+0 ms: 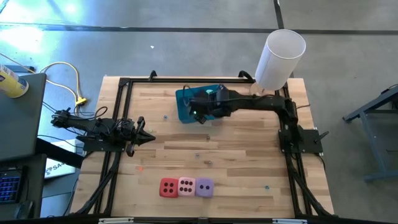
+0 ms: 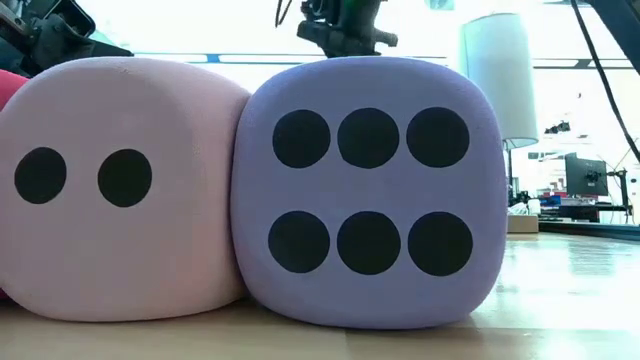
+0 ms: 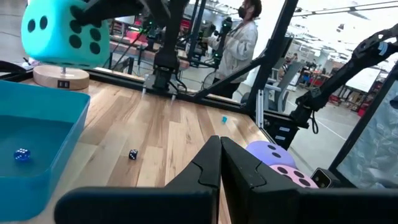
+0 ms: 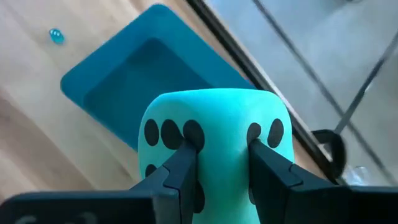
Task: Pick & Place Dice
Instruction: Put the large blue dice into the blue bin
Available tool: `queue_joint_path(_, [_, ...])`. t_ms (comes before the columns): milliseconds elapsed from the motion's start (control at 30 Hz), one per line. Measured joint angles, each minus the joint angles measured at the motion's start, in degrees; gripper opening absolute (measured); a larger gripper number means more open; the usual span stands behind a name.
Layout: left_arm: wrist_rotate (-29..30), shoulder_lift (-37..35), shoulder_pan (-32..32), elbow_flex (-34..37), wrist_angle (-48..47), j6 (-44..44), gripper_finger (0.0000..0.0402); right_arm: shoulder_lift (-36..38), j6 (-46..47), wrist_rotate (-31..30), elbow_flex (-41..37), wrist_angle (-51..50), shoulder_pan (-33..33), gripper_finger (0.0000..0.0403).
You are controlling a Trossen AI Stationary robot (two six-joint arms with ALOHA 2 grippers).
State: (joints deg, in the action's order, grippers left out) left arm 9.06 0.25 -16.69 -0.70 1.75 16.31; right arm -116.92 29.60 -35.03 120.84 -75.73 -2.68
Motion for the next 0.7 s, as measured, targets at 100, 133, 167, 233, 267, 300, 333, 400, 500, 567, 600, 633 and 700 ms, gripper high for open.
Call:
queue_joint_path(100, [0.0,0.0,0.0,0.0,0.0,0.9,0.0000,0.0,-0.5,3.5,0.1,1.5,-2.0,0.0104])
queue_joint_path(133, [0.0,0.0,0.0,0.0,0.0,1.2,0.0000,0.0,-0.5,4.2,0.1,1.9,-2.7,0.0104])
queue_joint_path(167, [-0.1,0.0,0.0,0.0,0.0,1.5,0.0000,0.0,-0.5,4.2,0.0,2.3,-3.4,0.0104])
queue_joint_path(233, [-0.7,0.0,0.0,0.0,0.0,1.6,0.0000,0.0,-0.5,5.4,0.0,2.6,-4.8,0.0104])
queue_joint_path(267, [-1.1,0.0,0.0,0.0,0.0,1.6,0.0000,0.0,-0.4,6.9,0.0,2.6,-5.6,0.0104])
queue_joint_path(300, [-1.5,0.0,0.0,0.0,0.0,1.6,0.0000,0.0,-0.4,8.7,0.0,2.7,-6.4,0.0104])
queue_joint_path(333, [-1.9,0.0,0.0,0.0,0.0,1.6,0.0000,-0.5,-0.3,9.6,0.1,2.8,-7.0,0.0104])
queue_joint_path(400, [-2.1,0.0,0.0,0.0,0.0,1.7,0.0000,-1.2,-0.3,10.1,0.1,2.4,-8.0,0.0104])
queue_joint_path(500, [-2.1,0.0,0.0,0.0,0.0,1.8,0.0000,-3.3,-1.3,11.1,0.1,2.5,-9.2,0.0104])
queue_joint_path(567, [-2.1,0.0,0.0,0.0,0.0,1.8,0.0000,-4.9,-1.4,11.3,0.1,2.5,-9.9,0.0104])
queue_joint_path(600, [-2.1,0.0,0.0,0.0,0.0,1.8,0.0000,-5.8,-1.4,10.8,0.1,2.5,-10.1,0.0104])
queue_joint_path(633, [-2.1,0.0,0.0,0.0,0.0,1.8,0.0000,-6.4,-1.4,10.6,0.1,2.4,-10.2,0.0104])
queue_joint_path(700, [-2.0,0.0,0.0,0.0,0.0,1.8,0.0000,-7.7,-1.4,10.9,0.0,2.3,-10.3,0.0104])
